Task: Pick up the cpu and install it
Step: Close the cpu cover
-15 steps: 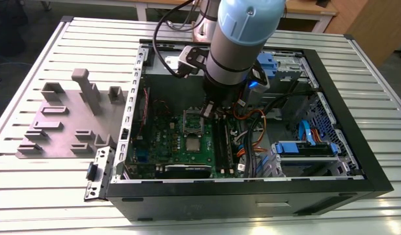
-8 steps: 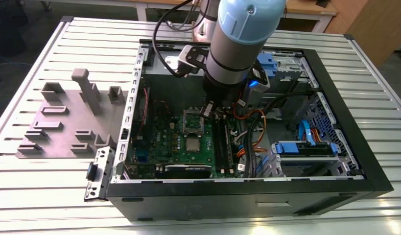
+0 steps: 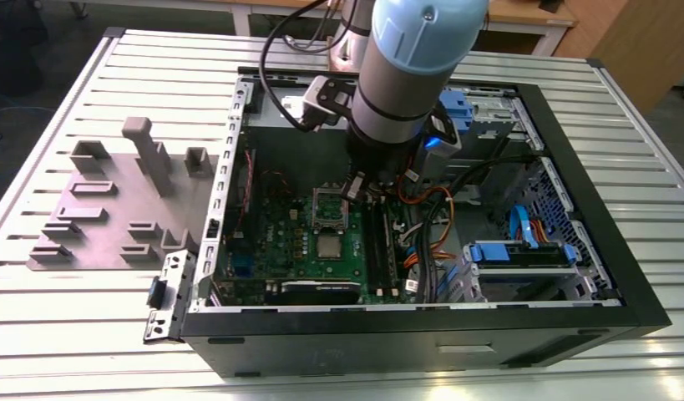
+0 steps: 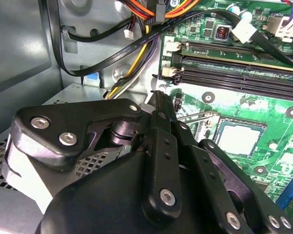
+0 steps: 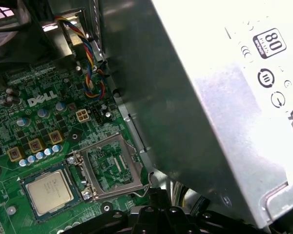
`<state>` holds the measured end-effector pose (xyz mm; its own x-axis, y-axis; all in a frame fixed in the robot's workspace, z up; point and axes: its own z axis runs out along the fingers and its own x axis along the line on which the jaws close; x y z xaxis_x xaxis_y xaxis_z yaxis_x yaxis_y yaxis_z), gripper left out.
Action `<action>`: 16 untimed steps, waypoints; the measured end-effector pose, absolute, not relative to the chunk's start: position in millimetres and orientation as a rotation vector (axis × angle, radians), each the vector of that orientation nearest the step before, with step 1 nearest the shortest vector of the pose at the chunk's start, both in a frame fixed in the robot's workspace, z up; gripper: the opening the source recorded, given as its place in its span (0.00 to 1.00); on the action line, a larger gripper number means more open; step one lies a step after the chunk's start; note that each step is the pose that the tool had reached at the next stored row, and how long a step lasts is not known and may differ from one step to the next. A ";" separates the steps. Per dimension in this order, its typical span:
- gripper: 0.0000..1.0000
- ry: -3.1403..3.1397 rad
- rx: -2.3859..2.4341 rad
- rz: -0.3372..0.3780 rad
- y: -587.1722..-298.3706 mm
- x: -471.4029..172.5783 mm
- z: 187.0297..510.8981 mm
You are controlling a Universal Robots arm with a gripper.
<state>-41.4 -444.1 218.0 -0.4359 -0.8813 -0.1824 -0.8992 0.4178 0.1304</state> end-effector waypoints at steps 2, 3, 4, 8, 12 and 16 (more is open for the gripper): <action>0.11 2.572 -1.619 0.319 -444.3 -41.4 218.9; 0.11 2.572 -1.619 0.319 -444.4 -41.5 219.3; 0.11 2.572 -1.619 0.319 -444.5 -41.5 219.5; 0.11 2.573 -1.620 0.317 -444.8 -41.7 220.4; 0.11 2.576 -1.621 0.312 -445.0 -42.0 221.3; 0.11 2.577 -1.622 0.308 -445.2 -42.1 222.9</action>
<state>-42.1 -445.2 222.9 -0.4359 -0.8829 -0.1744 -0.8992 0.4189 0.1266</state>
